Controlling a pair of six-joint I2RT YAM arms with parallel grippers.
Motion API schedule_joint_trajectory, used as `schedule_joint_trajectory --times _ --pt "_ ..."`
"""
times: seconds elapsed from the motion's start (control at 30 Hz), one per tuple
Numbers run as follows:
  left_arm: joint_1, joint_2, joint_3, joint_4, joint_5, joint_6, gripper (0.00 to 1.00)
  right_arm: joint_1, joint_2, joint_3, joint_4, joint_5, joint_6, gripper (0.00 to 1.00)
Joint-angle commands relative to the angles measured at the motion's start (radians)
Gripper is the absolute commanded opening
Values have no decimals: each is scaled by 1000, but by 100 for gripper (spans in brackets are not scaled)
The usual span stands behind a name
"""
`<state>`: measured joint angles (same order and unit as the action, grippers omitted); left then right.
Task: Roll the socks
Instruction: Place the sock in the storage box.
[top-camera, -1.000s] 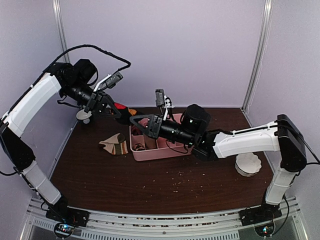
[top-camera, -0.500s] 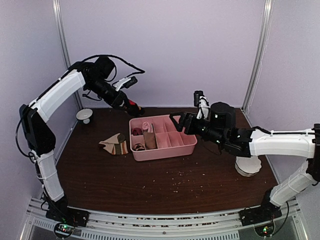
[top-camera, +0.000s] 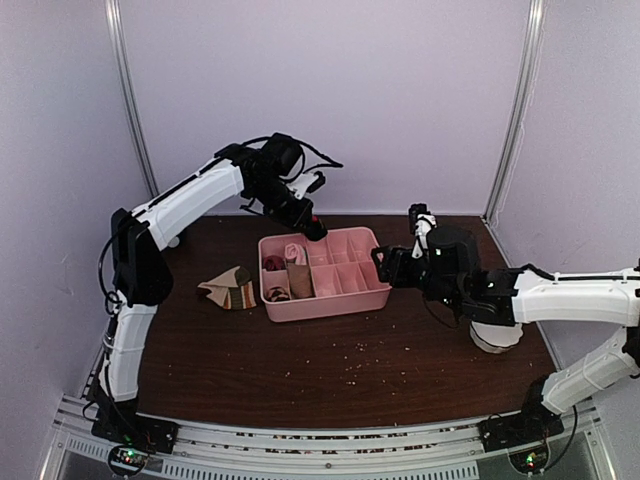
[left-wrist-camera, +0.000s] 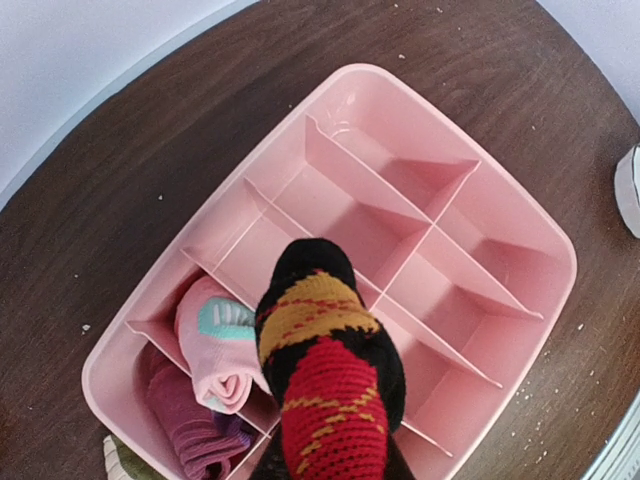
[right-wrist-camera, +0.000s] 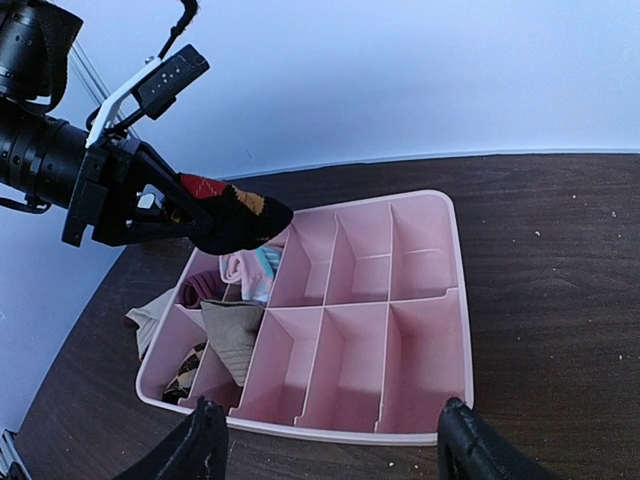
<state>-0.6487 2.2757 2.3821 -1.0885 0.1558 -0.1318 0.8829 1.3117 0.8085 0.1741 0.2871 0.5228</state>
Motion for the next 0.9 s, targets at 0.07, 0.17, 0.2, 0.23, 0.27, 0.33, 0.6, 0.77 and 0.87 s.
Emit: schedule_joint_trajectory --times 0.07,0.17,0.2,0.23,0.27,0.33,0.6,0.77,0.87 --pt "-16 77 48 83 -143 -105 0 -8 -3 -37 -11 18 22 70" --pt "-23 110 54 86 -176 -118 0 -11 -5 -44 -7 8 24 69" --pt "-24 119 58 89 -178 -121 0 -10 -6 -46 -6 7 23 69" --pt "-26 128 60 89 -189 -126 0 -12 -6 -47 -6 5 23 68" --pt "-28 137 62 91 -186 -127 0 -13 -7 -49 -6 4 25 68" --pt "-29 152 66 95 -169 -131 0 -16 -6 -54 -7 0 25 68" --pt "-39 203 72 111 -110 -147 0 -25 5 -85 13 -23 47 65" --pt "-40 235 79 113 -93 -148 0 -31 9 -91 14 -34 50 64" --pt "-40 248 89 114 -89 -142 0 -33 14 -96 19 -41 54 64"
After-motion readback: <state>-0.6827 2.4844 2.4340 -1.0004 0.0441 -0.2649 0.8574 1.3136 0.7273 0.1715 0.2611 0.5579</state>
